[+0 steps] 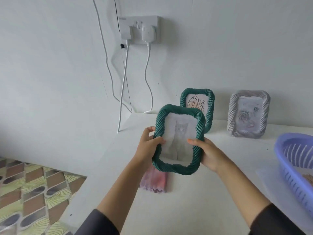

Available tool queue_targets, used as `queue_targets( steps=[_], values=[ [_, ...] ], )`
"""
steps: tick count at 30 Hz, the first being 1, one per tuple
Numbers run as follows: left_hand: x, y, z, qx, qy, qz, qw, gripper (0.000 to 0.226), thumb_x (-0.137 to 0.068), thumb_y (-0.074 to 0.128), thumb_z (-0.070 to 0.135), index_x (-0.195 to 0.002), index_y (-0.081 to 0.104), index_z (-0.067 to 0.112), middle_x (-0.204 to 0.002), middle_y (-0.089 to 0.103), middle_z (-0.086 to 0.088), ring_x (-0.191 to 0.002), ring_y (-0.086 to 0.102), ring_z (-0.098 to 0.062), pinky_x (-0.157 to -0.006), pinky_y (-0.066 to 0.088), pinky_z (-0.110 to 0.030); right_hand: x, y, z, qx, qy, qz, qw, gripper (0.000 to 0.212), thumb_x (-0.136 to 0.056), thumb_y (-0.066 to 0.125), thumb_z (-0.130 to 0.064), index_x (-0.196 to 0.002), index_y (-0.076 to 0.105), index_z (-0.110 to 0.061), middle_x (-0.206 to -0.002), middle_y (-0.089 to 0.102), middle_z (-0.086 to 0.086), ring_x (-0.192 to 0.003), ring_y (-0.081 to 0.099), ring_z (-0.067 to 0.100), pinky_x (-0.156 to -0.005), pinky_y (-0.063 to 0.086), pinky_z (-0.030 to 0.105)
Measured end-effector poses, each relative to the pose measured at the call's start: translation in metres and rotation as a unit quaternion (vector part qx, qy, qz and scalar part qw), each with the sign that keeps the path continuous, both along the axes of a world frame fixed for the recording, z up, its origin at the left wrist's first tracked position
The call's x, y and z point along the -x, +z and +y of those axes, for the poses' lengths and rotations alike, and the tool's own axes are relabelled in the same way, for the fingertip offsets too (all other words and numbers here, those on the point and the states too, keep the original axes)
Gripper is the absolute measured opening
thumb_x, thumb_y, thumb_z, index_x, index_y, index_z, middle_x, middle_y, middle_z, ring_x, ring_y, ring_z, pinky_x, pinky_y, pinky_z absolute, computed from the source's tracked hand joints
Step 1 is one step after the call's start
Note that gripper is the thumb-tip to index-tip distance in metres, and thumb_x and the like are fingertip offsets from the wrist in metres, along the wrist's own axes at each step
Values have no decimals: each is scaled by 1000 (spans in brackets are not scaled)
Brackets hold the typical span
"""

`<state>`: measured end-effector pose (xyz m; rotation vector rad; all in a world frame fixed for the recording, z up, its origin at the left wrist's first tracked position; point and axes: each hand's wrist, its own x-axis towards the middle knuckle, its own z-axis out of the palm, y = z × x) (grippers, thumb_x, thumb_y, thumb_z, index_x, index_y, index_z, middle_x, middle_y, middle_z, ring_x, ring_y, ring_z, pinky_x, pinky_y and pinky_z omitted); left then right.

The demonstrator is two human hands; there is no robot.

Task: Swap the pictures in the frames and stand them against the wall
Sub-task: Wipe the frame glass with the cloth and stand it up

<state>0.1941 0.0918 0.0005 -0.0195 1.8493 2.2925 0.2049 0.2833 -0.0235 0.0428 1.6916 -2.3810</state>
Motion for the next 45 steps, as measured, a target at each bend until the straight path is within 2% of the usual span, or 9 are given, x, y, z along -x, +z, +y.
queue_targets(
  steps=[5, 10, 14, 17, 20, 25, 30, 34, 45],
  values=[
    [66, 8, -38, 35, 18, 22, 999, 28, -82, 48, -10, -98, 44, 13, -74, 58, -7, -59, 53, -22, -44, 47, -24, 77, 13, -36, 18, -5, 27, 999, 44, -72, 63, -10, -115, 58, -4, -104, 62, 15, -95, 61, 27, -84, 50, 35],
    [137, 7, -51, 60, 14, 20, 998, 24, -81, 47, -7, -90, 47, 15, -74, 56, -7, -64, 51, -22, -54, 43, -29, 141, 19, -56, 3, -43, 37, 998, 14, -87, 51, 0, -86, 61, -10, -78, 65, 5, -69, 64, 14, -74, 47, 29],
    [183, -4, -52, 59, 11, 10, 998, 24, -81, 45, -8, -87, 47, 15, -75, 54, -7, -65, 49, -22, -54, 40, -29, 180, 25, -65, -43, -82, 16, 996, 8, -78, 61, -9, -82, 55, -13, -73, 57, 6, -67, 56, 19, -63, 40, 27],
    [205, -15, -51, 51, 12, 5, 999, 24, -81, 44, -9, -87, 46, 14, -76, 52, -7, -66, 48, -21, -54, 39, -28, 204, 18, -67, -76, -91, -2, 993, 43, -54, 70, -23, -92, 53, -16, -93, 48, 11, -89, 47, 25, -77, 36, 33],
    [219, -24, -51, 43, 12, 2, 999, 22, -79, 47, -7, -86, 46, 14, -77, 54, -6, -67, 49, -21, -55, 39, -27, 221, 4, -66, -82, -88, -12, 993, 53, -46, 71, -29, -94, 52, -19, -97, 48, 9, -92, 45, 24, -82, 33, 35],
    [227, -33, -49, 28, 23, 4, 999, 23, -82, 46, -7, -86, 47, 15, -79, 53, -6, -68, 49, -20, -54, 39, -27, 228, -5, -66, -65, -101, -14, 993, 23, -60, 63, -23, -79, 52, -18, -78, 47, 4, -79, 45, 19, -68, 34, 29],
    [224, -38, -48, 21, 34, 19, 999, 23, -85, 45, -6, -92, 48, 16, -81, 58, -6, -69, 52, -19, -55, 41, -26, 222, -22, -64, -66, -86, 12, 994, 33, -62, 69, -20, -89, 49, -15, -84, 47, 8, -82, 47, 21, -73, 36, 30],
    [218, -41, -51, 28, 30, 26, 999, 29, -86, 46, -6, -111, 46, 9, -84, 61, -4, -69, 55, -15, -51, 45, -17, 211, -36, -62, -75, -98, 10, 992, 16, -72, 60, -5, -80, 51, -16, -71, 47, -1, -71, 47, 13, -67, 35, 26],
    [207, -53, -60, 41, 30, 29, 998, 40, -84, 42, -12, -117, 51, 9, -84, 62, -4, -70, 56, -15, -56, 50, -18, 184, -52, -58, -83, -122, 12, 989, 37, -81, 48, 14, -100, 58, -16, -87, 66, 11, -80, 61, 20, -76, 52, 26]
  ],
)
